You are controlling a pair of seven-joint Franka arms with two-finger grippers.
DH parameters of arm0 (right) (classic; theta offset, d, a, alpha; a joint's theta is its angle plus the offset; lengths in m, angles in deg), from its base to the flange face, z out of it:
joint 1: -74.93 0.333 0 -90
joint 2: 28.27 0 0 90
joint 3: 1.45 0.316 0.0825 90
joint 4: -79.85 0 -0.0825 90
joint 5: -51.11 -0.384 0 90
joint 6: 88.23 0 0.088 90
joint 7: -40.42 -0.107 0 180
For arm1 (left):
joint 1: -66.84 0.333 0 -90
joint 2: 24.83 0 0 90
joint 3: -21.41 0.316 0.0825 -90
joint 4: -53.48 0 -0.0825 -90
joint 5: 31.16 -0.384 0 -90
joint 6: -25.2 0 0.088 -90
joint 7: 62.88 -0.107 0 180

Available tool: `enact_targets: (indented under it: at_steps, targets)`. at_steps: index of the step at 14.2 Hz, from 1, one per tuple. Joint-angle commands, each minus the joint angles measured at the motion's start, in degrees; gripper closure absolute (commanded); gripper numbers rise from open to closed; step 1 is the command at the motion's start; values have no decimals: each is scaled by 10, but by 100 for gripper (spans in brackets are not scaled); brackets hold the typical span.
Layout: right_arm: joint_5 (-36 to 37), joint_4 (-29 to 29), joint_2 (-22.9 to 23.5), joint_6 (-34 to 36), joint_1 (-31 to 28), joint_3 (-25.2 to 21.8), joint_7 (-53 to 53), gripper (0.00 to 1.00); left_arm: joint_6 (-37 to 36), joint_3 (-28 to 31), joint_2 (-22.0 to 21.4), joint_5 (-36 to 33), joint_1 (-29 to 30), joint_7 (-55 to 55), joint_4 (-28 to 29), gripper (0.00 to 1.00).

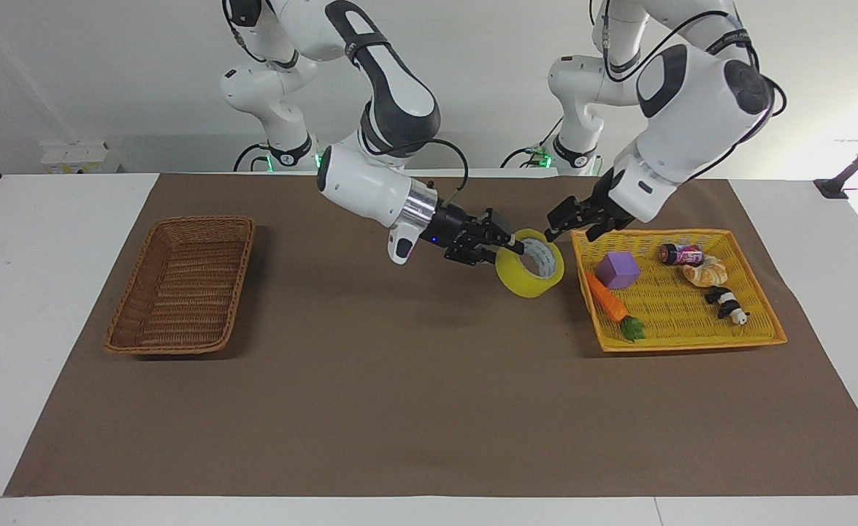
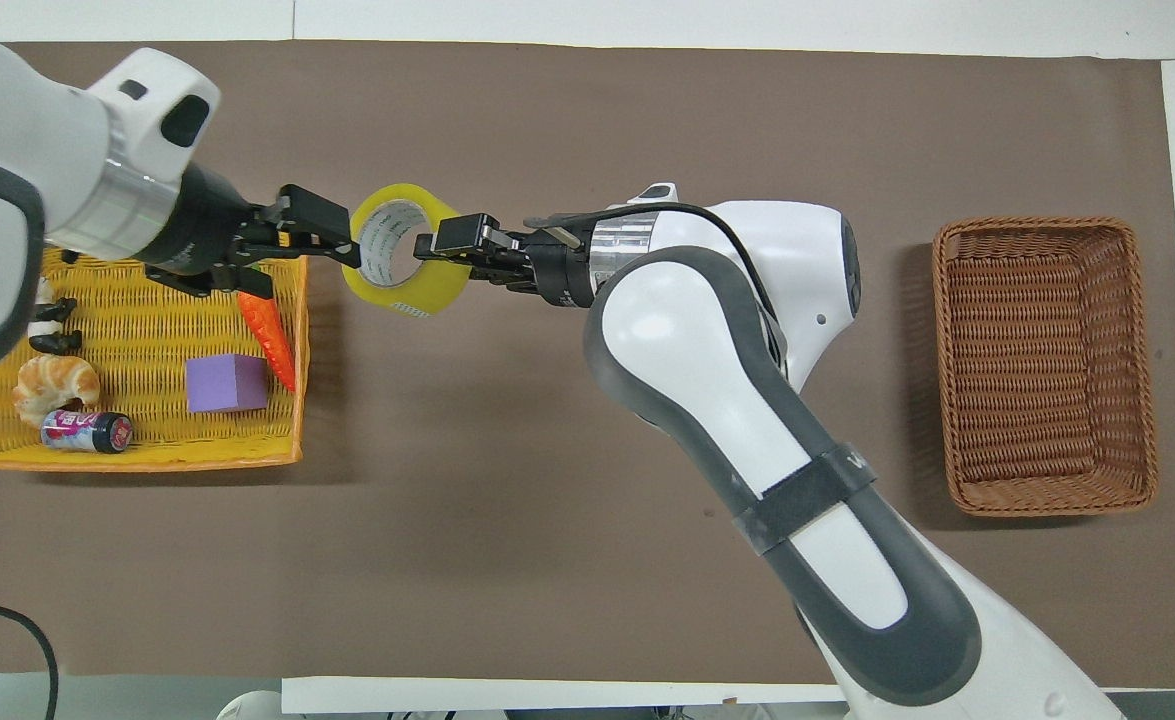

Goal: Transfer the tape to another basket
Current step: 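Open the left gripper and withdraw while the right gripper carries the tape, then lower the tape into the wicker basket with the right gripper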

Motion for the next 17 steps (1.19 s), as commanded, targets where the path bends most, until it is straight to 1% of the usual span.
enact_targets:
  at_steps: [1, 3, 4, 5, 7, 8, 10, 11, 13, 14, 15, 16, 17]
  targets:
    - [34, -1, -10, 73, -57, 0, 17, 100, -24, 1, 0, -45, 36, -33, -10, 1]
    - [87, -8, -29, 152, -125, -1, 18, 100, -47, 2, 0, -56, 77, -89, -14, 1]
    - [122, -8, -35, 201, -164, -2, 25, 100, -57, 2, 0, -69, 84, -111, -17, 1]
    - [159, -8, -42, 251, -211, -2, 47, 100, -61, 2, -1, -100, 88, -132, -18, 1]
    - [194, -9, -47, 340, -306, -3, 103, 100, -60, 3, 0, -154, 93, -158, -19, 1]
    - [217, -11, -48, 381, -359, -4, 135, 100, -58, 2, 0, -160, 105, -167, -20, 1]
    - [285, -11, -52, 448, -464, -4, 191, 100, -62, 2, 0, -163, 111, -169, -30, 1]
    - [316, -12, -54, 479, -511, -4, 239, 100, -61, 2, 1, -162, 122, -170, -32, 1]
    - [342, -36, -57, 495, -598, -4, 321, 100, -56, 1, -1, -162, 127, -167, -29, 0]
    - [350, -46, -53, 511, -629, -4, 357, 100, -54, 1, -3, -162, 128, -166, -26, 0]
    - [367, -60, -50, 518, -648, -4, 388, 100, -53, 1, -4, -162, 129, -166, -26, 0]
    - [373, -79, -38, 516, -667, -4, 421, 100, -51, 2, -4, -162, 131, -165, -25, 0]
    - [377, -82, -30, 514, -670, -4, 438, 100, -45, 2, -4, -162, 137, -165, -25, 0]
